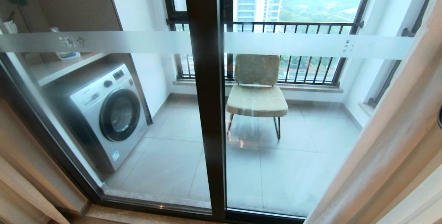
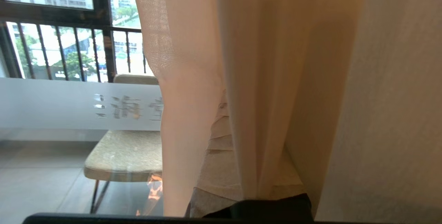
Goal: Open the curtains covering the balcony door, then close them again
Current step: Pull the inner curtains open on both sides
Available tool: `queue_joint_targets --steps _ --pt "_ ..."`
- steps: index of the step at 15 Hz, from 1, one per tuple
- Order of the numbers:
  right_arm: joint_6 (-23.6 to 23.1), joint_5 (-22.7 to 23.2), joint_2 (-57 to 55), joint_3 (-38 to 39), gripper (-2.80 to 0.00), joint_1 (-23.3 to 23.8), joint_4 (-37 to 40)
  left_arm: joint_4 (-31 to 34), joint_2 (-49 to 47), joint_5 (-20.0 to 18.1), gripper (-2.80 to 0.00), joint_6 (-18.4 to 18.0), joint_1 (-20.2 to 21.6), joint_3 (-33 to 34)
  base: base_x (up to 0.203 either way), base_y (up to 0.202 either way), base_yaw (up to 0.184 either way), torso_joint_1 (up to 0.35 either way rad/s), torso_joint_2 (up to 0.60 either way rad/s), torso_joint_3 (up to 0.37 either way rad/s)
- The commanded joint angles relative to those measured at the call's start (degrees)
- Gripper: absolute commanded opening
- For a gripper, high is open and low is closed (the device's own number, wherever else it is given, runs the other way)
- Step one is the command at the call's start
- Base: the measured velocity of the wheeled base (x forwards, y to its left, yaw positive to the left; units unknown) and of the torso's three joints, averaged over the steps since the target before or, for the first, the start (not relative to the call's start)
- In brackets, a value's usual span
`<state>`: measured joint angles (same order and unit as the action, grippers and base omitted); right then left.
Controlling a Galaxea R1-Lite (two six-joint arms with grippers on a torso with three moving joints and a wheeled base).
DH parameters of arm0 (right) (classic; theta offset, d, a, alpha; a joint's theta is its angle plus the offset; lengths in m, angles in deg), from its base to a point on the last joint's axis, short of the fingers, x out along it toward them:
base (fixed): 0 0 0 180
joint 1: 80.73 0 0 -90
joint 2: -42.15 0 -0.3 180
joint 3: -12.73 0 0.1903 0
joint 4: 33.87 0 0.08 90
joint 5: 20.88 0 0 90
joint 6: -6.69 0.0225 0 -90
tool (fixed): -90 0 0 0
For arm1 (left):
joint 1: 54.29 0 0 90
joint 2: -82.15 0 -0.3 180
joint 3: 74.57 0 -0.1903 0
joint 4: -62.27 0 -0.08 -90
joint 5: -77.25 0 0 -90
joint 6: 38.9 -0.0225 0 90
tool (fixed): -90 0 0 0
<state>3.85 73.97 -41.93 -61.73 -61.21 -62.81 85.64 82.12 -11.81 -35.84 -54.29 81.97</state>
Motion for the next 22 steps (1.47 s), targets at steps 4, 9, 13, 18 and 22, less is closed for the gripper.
queue_joint_targets --steps 4,9,13,18,22 --pt "-0.06 0.07 2.0 2.23 -2.8 1.88 -0.16 0.0 0.02 0.03 -2.8 0.02 0.0 0.01 0.0 -0.19 -0.002 0.004 0.0 0.003" --pt "0.03 0.07 2.0 2.14 -2.8 3.47 -0.16 0.0 0.02 0.03 -2.8 0.02 0.0 0.01 0.0 -0.189 -0.001 0.002 0.0 0.003" --pt "0.03 0.16 2.69 2.69 -2.8 5.45 -0.07 0.0 0.02 0.03 -2.8 0.02 0.0 0.01 0.0 -0.192 -0.002 0.001 0.0 0.003" --pt "0.03 0.16 4.37 4.17 -2.8 5.87 0.37 0.0 0.02 0.03 -2.8 0.02 0.0 0.01 0.0 -0.196 0.001 0.001 0.0 0.003" --pt "0.03 0.16 4.98 4.25 -2.8 5.87 0.54 0.0 0.02 0.03 -2.8 0.02 0.0 0.01 0.0 -0.192 0.001 0.003 0.0 0.0"
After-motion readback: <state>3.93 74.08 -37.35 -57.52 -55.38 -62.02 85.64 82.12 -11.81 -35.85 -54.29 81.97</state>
